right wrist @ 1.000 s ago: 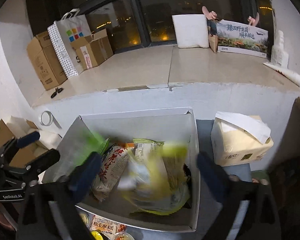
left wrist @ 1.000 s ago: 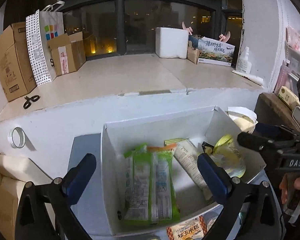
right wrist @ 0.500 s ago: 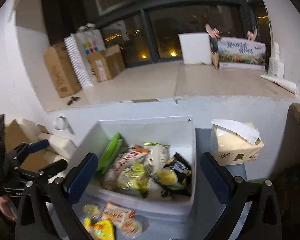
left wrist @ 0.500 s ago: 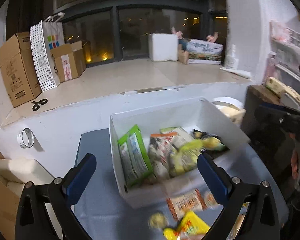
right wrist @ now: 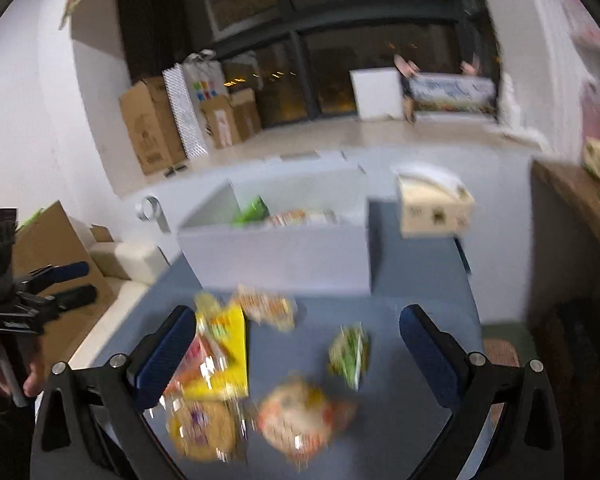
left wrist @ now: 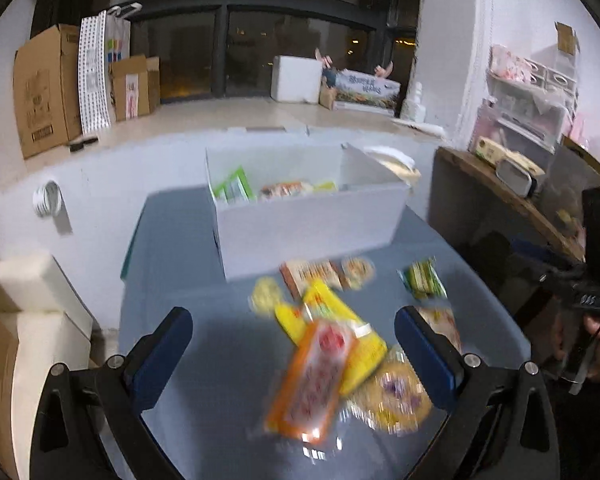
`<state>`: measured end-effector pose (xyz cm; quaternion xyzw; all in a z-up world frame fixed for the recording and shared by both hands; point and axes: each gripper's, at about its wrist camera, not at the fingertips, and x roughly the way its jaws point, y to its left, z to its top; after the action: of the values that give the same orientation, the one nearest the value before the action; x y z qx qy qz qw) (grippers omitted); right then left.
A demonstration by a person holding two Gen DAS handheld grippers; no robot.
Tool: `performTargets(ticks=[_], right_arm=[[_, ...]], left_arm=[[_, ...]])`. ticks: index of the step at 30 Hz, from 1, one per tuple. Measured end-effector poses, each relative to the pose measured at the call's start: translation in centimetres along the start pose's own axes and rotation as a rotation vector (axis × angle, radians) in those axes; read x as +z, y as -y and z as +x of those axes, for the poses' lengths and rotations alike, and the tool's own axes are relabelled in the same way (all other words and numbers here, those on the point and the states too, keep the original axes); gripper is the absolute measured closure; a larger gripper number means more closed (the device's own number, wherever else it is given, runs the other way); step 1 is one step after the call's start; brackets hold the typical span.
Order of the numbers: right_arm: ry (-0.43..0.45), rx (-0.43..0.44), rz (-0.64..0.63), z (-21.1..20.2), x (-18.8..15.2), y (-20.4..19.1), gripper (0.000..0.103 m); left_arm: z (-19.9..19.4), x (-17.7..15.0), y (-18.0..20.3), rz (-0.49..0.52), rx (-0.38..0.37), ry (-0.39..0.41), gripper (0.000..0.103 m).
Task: Organize snacks
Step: 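Grasp the orange flying-cake pack with left gripper while right gripper grasps green pea bag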
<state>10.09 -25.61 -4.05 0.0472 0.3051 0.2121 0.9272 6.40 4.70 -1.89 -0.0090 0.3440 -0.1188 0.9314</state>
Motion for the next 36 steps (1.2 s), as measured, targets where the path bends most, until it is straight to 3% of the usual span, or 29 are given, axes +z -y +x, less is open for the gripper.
performTargets(ticks=[6,13,24,25,27,29,36], right_arm=[[-0.096,-0.037,0.038,1.5,-4.0,1.4,0.000],[-0.127,-0.060,0.042,5.0,-2.5,2.3,0.000],[-0.280,-0.110,0.020,14.7,-1.1,3.6,0.000],[-0.288,-0.109,0.029,15.0,-1.2,3.8,0.002],[-0.307,-0.160,0.022,15.2,-1.5,3.9,0.037],[-0.298,-0.219,-0.015,14.9,-1.6,4.1,0.056],[-0.267,-0.143,0.038,13.2,-2.3,5.7,0.057]], left_arm=[[-0.2,-3.1,0.7,0.037,0.054,-0.038,0.000],[0.2,-3.3,0.0,0.003,0.046,-0.050,0.000],[0.8,-3.8,0.5,0.042,0.080,-0.074,0.000],[0.8,-3.8,0.6,0.047,0.080,-0.074,0.000],[1.0,-3.9,0.7,0.051,0.080,-0.079,0.000],[1.3,-4.1,0.7,0.050,0.079,-0.088,0.000],[2.6,-4.5,0.9,0.062,0.080,-0.118,0.000]])
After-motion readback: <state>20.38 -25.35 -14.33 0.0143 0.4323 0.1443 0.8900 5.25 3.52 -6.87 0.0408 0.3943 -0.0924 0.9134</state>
